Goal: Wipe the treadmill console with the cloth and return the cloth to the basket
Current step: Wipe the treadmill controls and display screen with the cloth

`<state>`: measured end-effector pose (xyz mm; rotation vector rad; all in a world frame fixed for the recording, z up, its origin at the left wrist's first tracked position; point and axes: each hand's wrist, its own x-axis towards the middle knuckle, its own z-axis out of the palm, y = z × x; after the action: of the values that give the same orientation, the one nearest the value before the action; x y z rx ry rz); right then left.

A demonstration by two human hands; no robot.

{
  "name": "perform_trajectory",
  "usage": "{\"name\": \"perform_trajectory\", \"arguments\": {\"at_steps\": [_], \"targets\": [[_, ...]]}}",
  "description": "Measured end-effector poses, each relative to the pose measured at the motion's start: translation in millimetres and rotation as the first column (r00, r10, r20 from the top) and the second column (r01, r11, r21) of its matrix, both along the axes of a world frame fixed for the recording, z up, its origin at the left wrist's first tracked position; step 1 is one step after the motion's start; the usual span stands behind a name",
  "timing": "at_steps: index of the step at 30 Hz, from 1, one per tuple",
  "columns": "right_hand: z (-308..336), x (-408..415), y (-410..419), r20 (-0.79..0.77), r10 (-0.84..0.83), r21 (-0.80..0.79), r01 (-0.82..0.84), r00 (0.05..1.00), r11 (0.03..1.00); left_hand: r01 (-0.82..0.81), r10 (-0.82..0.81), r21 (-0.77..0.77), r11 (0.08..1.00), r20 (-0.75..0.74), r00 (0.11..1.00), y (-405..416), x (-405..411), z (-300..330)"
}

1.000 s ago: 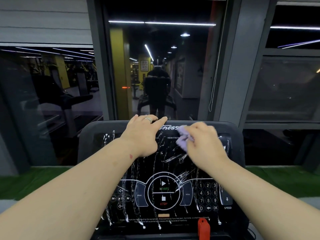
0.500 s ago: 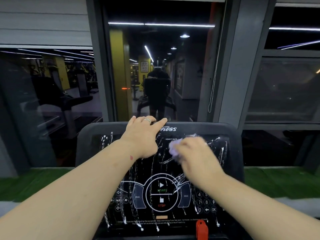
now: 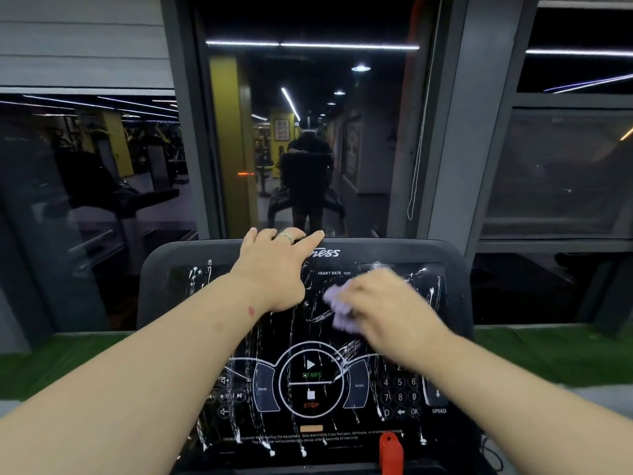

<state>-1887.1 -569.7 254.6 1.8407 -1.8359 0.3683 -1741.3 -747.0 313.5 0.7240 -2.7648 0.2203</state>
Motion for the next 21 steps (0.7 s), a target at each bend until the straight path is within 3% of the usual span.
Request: {"name": "perform_trajectory", "arguments": {"at_steps": [2,4,5,7,9,11,16,18,21], "targets": [[25,-15,3,0.124,-0.207,-0.215,0.229,0.971,0.949,-0.004,0.004,-0.007,1.000,-0.009,1.000,2,-1,1],[28,-9,1,0.091,-0.339,-0.272,0.351,0.936,0.896,-0.022,0.022,-0.006,1.000,0.004,1.000,6,-2,2],[19,1,-1,0.017,-0.328,-0.237,0.322,0.945,0.917,-0.033,0.033,-0.010,0.999,0.015,0.999,9,-3,2],[-15,16,1,-0.134,-0.151,-0.111,0.137,0.979,0.984,-0.039,0.040,-0.018,0.999,0.020,0.999,12,-6,3],[-24,12,10,-0.145,-0.043,-0.053,0.036,0.989,0.998,-0.011,0.011,-0.001,1.000,0.002,1.000,12,-8,3],[-16,-5,14,-0.135,-0.086,-0.079,0.076,0.987,0.994,0.028,-0.028,0.009,1.000,-0.023,0.999,11,-10,1],[5,-34,8,0.258,-0.320,-0.290,0.389,0.912,0.874,0.057,-0.057,0.008,0.998,-0.049,0.997,9,-10,-3],[-11,-23,5,0.190,-0.296,-0.247,0.337,0.936,0.908,0.056,-0.056,0.018,0.998,-0.046,0.997,9,-10,-1],[-33,-7,10,-0.018,-0.089,-0.011,0.089,0.996,0.996,0.040,-0.039,0.024,0.999,-0.037,0.999,10,-11,0]]}}
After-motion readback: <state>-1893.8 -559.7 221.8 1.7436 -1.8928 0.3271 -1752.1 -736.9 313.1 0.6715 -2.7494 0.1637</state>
